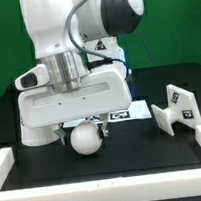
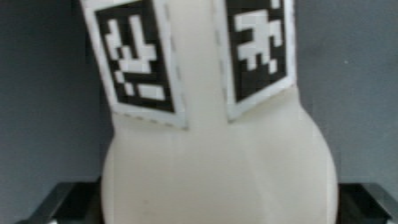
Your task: Assemble lamp
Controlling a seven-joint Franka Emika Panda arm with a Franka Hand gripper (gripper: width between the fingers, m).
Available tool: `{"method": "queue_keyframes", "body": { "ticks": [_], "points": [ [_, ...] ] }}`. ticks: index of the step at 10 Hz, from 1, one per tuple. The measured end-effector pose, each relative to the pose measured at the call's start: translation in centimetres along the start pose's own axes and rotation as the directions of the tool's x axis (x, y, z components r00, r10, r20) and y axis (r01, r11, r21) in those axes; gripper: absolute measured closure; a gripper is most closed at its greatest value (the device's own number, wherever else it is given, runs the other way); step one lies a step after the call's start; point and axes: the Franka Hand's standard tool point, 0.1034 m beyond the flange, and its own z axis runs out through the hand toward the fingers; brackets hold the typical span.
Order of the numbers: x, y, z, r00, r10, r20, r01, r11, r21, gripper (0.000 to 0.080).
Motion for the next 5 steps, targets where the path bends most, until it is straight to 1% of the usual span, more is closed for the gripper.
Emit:
{"method": "queue_keyframes", "body": {
  "ticks": [1, 2, 3, 4, 5],
  "points": [
    [0.0, 0.0, 0.0, 1.0, 0.0, 0.0, 0.0, 1.0, 0.0, 0.0232],
    [-0.01, 0.01, 0.0, 1.0, 0.0, 0.0, 0.0, 1.0, 0.0, 0.0169],
    [-0.01, 0.01, 0.0, 1.0, 0.0, 0.0, 0.0, 1.0, 0.0, 0.0169],
    [-0.01, 0.01, 0.0, 1.0, 0.0, 0.0, 0.0, 1.0, 0.0, 0.0113],
    [-0.01, 0.01, 0.0, 1.0, 0.0, 0.0, 0.0, 1.0, 0.0, 0.0113]
  ]
}}
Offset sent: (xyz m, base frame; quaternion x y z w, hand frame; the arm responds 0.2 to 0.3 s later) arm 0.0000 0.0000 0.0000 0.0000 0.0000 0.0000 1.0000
